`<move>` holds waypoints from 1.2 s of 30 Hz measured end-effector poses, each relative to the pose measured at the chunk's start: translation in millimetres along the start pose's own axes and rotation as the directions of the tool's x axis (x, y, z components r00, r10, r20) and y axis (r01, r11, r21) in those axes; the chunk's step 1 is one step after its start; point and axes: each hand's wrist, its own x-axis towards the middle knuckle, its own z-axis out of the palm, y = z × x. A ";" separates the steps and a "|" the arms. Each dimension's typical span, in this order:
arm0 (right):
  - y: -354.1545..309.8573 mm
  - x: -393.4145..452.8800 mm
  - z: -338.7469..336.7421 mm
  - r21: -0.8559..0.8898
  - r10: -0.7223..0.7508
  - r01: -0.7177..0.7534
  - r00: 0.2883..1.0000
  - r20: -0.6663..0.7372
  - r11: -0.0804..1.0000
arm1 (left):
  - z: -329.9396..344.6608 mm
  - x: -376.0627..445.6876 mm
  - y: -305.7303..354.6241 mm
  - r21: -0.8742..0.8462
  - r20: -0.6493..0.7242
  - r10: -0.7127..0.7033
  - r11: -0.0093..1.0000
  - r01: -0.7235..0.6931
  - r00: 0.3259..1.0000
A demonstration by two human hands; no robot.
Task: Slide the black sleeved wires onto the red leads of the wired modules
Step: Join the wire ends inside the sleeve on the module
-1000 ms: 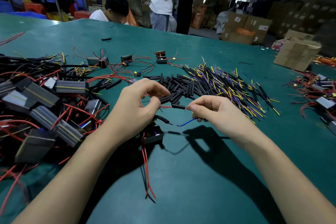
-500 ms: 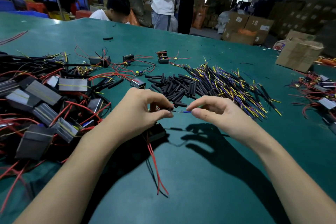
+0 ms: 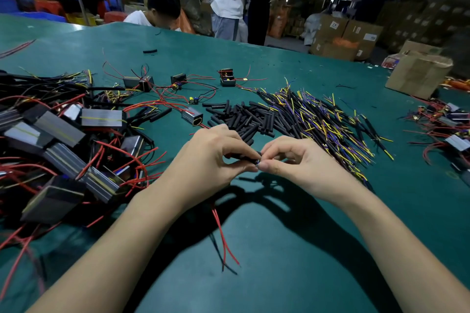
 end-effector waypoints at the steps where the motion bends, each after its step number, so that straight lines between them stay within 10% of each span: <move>1: -0.2 -0.2 -0.3 -0.001 0.010 -0.010 1.000 -0.009 1.000 | -0.6 0.3 1.0 0.004 0.010 0.003 1.000 -0.003 1.000; 36: 7.2 -3.7 -21.2 -0.069 0.148 -0.148 0.989 -0.005 0.987 | -6.7 -1.8 -5.9 -0.027 -0.030 -0.189 0.982 0.188 0.981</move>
